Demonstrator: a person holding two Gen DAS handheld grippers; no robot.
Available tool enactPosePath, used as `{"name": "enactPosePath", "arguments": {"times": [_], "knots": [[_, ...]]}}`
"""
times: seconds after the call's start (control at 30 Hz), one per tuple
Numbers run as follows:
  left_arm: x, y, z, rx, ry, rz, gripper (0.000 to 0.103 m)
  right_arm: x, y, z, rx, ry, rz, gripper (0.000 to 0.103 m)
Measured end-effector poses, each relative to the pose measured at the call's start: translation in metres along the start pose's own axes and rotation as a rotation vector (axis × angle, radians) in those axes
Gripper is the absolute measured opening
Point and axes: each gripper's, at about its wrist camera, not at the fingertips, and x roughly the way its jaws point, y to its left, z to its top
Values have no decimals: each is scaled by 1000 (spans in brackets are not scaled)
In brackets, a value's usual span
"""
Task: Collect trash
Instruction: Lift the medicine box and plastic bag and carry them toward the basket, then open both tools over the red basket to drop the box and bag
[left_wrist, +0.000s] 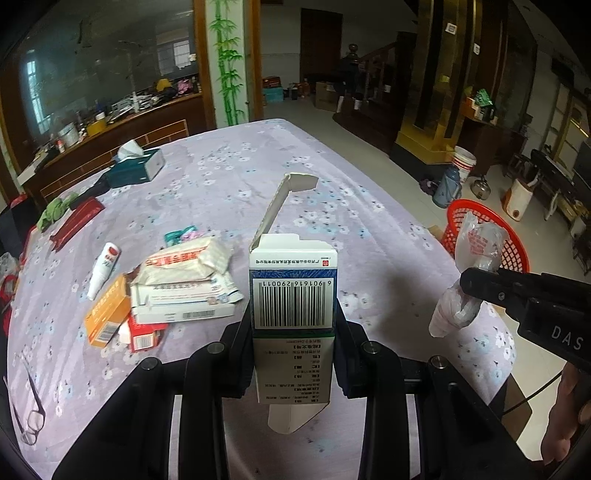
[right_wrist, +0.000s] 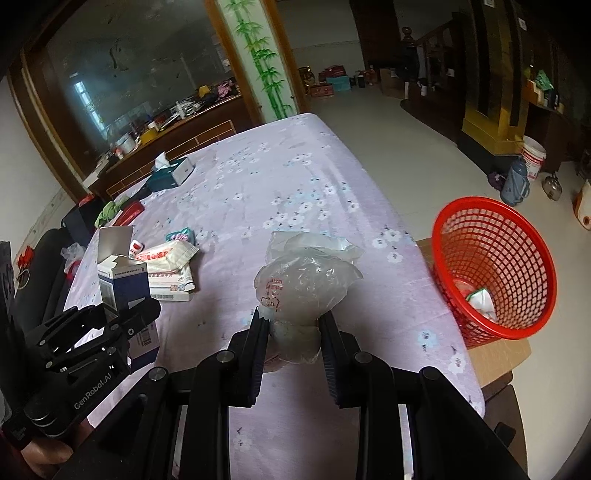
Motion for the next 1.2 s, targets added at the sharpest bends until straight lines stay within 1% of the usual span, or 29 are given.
{"name": "enactPosePath", "arguments": {"times": [0.1,0.43,0.6,0.73,0.8,0.9,1.0,1.2], "knots": [[3,-12,4,29,-2,-23,33,-5,-12,0,31,-7,-11,29],[11,-72,28,144,-11,-140,33,-34,-78,-1,172,-55,-78,29],[19,-108,46,188,4,-228,33,-54,-116,2,250,-99,-123,30],[29,-133,62,197,33,-310,33,-71,-149,5,313,-131,-152,30],[35,-147,71,206,41,-338,33,-77,-162,9,333,-149,-169,30],[44,-166,82,215,51,-369,33,-87,-182,15,364,-172,-181,31],[51,-183,92,235,54,-383,33,-91,-198,23,383,-186,-189,31],[74,-218,108,245,80,-425,33,-79,-223,40,388,-164,-202,31]]}}
